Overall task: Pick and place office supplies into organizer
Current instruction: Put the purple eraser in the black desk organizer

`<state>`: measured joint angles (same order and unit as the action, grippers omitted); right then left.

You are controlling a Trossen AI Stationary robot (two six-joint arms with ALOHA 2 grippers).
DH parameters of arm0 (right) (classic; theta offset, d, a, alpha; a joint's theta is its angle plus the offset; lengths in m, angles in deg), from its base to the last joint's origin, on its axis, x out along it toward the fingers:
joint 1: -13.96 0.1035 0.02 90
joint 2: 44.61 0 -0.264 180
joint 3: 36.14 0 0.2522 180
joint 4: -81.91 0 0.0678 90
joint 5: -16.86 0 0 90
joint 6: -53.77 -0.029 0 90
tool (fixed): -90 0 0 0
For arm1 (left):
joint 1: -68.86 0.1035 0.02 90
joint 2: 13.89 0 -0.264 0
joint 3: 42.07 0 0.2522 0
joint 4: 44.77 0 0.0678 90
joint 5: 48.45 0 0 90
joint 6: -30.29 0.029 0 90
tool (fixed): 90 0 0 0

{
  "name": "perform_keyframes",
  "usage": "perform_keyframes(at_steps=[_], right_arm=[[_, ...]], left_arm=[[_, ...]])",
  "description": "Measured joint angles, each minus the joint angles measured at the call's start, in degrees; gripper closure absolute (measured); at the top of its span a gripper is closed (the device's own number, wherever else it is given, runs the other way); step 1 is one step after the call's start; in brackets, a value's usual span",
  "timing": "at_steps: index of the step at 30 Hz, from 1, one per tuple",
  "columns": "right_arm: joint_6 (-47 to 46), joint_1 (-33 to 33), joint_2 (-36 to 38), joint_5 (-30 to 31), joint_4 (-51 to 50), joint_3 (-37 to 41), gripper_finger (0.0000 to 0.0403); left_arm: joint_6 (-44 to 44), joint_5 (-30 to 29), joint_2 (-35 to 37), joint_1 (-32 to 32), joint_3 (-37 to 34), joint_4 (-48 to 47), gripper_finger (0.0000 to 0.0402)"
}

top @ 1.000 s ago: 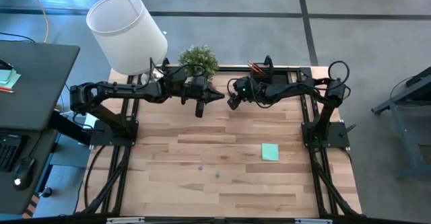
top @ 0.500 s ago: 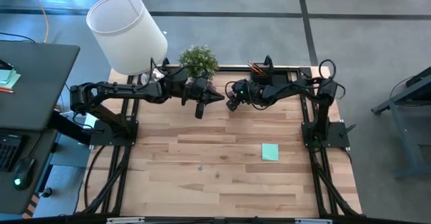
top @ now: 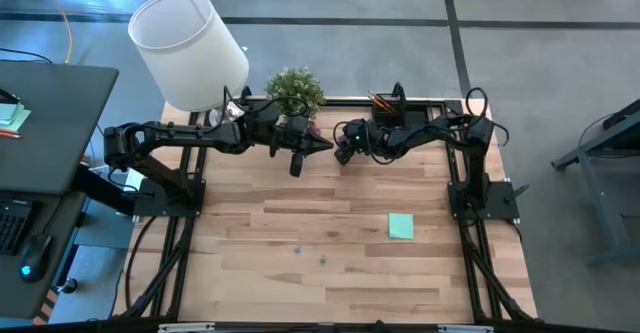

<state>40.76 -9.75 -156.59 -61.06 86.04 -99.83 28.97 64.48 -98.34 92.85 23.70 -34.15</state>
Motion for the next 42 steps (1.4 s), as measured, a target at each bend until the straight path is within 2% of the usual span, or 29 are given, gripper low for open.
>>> perform_keyframes(at_steps=[11,14,22,28,33,38,42], right_arm=[[5.54,0.93,-0.11,0.08,0.31,-0.45,0.0361],[6.68,1.24,-0.07,0.39,-1.58,-1.8,0.0382],[8.54,1.2,1.5,-0.85,-9.09,-4.7,0.037],[9.43,1.27,10.1,-1.71,-16.23,-4.79,0.0383],[12.25,0.97,19.62,-0.39,-26.32,-4.91,0.0385],[19.47,-1.79,27.32,0.1,-39.85,-4.92,0.0386],[25.78,-5.71,29.58,0.51,-45.04,-4.49,0.0402]], left_arm=[[0.0,-0.01,0.0,0.0,0.0,0.09,0.0394],[0.0,-0.01,0.0,0.0,0.0,0.03,0.0394],[-0.02,-0.01,-0.02,0.0,0.0,-1.19,0.0394],[-0.07,0.0,-0.02,0.0,0.0,-2.53,0.0394],[-0.44,0.01,-0.02,0.0,0.0,-3.42,0.0394],[-0.48,0.04,-0.02,0.0,0.0,-3.58,0.0394],[-0.48,0.06,-0.02,0.0,0.0,-3.58,0.0394]])
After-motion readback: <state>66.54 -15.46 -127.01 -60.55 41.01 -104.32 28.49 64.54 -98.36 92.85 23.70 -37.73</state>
